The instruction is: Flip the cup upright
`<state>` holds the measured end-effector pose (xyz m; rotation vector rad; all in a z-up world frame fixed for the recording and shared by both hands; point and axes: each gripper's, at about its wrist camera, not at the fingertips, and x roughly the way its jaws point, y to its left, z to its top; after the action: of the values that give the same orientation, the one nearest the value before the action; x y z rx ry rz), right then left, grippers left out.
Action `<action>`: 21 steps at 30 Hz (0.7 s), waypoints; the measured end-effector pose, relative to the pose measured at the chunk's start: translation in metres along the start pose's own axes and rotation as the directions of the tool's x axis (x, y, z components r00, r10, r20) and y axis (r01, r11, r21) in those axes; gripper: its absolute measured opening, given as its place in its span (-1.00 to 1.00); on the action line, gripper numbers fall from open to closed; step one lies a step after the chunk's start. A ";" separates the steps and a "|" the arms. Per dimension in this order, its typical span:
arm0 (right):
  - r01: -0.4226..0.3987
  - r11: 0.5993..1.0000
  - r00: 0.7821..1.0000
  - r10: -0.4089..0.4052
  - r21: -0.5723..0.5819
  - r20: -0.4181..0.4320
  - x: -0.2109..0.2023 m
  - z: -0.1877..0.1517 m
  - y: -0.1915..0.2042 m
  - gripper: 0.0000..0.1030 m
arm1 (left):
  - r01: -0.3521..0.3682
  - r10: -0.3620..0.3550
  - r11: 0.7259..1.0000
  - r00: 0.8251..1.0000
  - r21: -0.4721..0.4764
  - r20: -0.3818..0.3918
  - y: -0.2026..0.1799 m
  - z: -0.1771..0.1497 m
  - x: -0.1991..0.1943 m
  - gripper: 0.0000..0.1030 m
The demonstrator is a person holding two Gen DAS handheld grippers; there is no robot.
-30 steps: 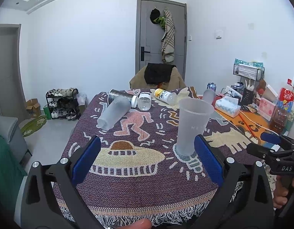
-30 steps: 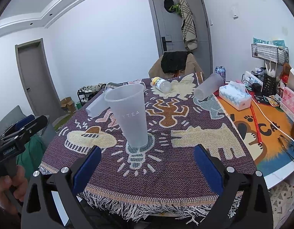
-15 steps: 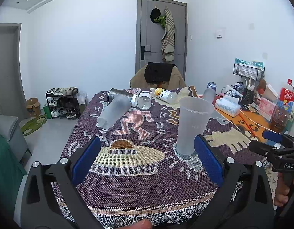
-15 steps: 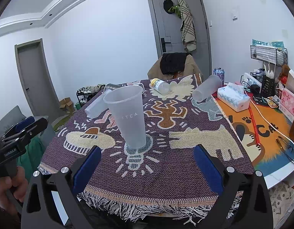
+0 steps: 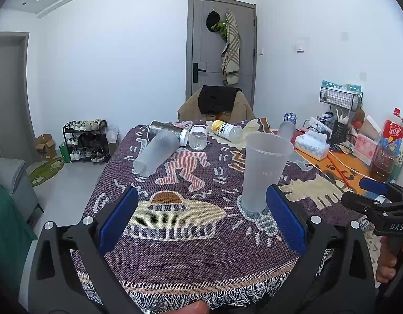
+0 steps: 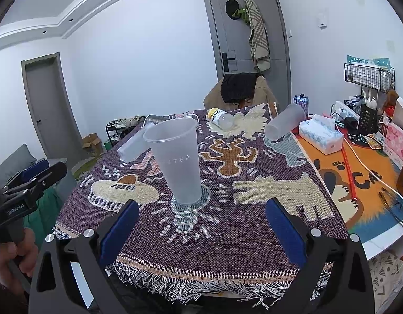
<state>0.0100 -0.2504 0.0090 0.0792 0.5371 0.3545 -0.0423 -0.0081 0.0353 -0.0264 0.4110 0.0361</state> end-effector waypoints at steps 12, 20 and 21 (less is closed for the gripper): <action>-0.003 1.000 1.000 0.003 -0.004 -0.005 0.001 -0.001 0.001 0.85 | -0.003 0.003 1.000 1.000 0.002 -0.002 -0.001 -0.002 0.001 0.89; -0.020 1.000 1.000 0.020 -0.003 -0.016 0.004 -0.003 0.001 0.85 | 0.007 -0.007 1.000 1.000 -0.006 -0.013 -0.002 -0.010 0.007 0.89; -0.031 1.000 0.999 0.031 0.000 -0.026 0.008 -0.004 0.001 0.85 | 0.012 -0.012 1.000 1.000 -0.011 -0.017 0.000 -0.014 0.010 0.89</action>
<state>0.0137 -0.2464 0.0015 0.0829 0.5620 0.3866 -0.0389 -0.0084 0.0188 -0.0400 0.4282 0.0266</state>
